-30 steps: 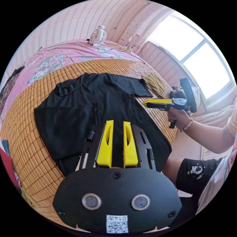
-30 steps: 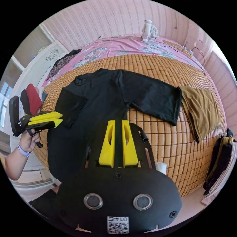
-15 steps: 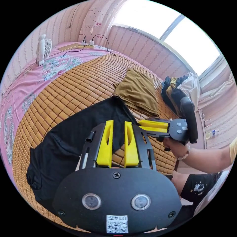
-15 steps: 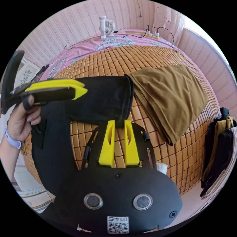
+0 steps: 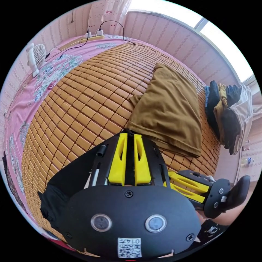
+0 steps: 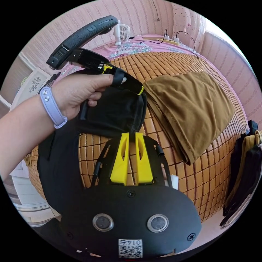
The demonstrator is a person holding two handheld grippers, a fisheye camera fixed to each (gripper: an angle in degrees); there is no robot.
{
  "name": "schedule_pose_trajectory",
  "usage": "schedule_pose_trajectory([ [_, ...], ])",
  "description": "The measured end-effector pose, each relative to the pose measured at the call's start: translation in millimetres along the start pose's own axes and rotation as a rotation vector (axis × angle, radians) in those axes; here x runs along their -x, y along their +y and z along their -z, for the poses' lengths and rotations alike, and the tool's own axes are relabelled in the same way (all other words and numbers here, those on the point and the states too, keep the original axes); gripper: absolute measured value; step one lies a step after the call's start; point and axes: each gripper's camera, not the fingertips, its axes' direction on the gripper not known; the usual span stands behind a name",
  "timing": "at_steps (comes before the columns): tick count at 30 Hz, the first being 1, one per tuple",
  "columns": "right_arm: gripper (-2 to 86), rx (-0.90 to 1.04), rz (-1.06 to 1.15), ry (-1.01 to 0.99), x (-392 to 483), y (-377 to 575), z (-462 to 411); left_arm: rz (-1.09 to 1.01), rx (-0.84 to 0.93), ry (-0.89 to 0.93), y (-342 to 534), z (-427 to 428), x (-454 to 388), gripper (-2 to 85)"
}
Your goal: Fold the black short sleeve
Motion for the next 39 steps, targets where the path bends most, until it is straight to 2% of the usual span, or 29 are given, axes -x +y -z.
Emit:
schedule_pose_trajectory([
  [8,2.4,0.024,0.02,0.009,-7,-5,0,0.041,-0.067,0.041,13,10,13,1.1],
  [12,2.0,0.055,0.029,0.002,-7,-10,4,0.051,-0.161,0.063,27,44,24,-0.6],
  [15,1.8,-0.006,0.04,-0.005,1,-10,21,0.036,-0.234,0.046,44,74,38,-0.9],
  [18,1.8,-0.099,0.062,-0.106,12,-12,45,0.051,-0.31,0.043,70,109,60,-0.9],
  [22,2.1,-0.244,0.212,-0.233,51,-15,83,0.119,-0.416,0.024,124,170,97,-0.8],
  [25,3.0,-0.237,0.431,-0.31,100,-9,96,0.218,-0.487,0.023,192,220,124,-0.4],
  [29,6.4,-0.013,0.601,-0.493,157,11,64,0.484,-0.461,0.014,302,234,149,4.5],
  [33,8.5,0.125,0.631,-0.464,181,21,31,0.757,-0.37,0.04,401,207,174,7.3],
  [39,10.2,-0.003,0.49,-0.306,180,-33,6,0.879,-0.358,-0.069,469,211,220,9.0],
])
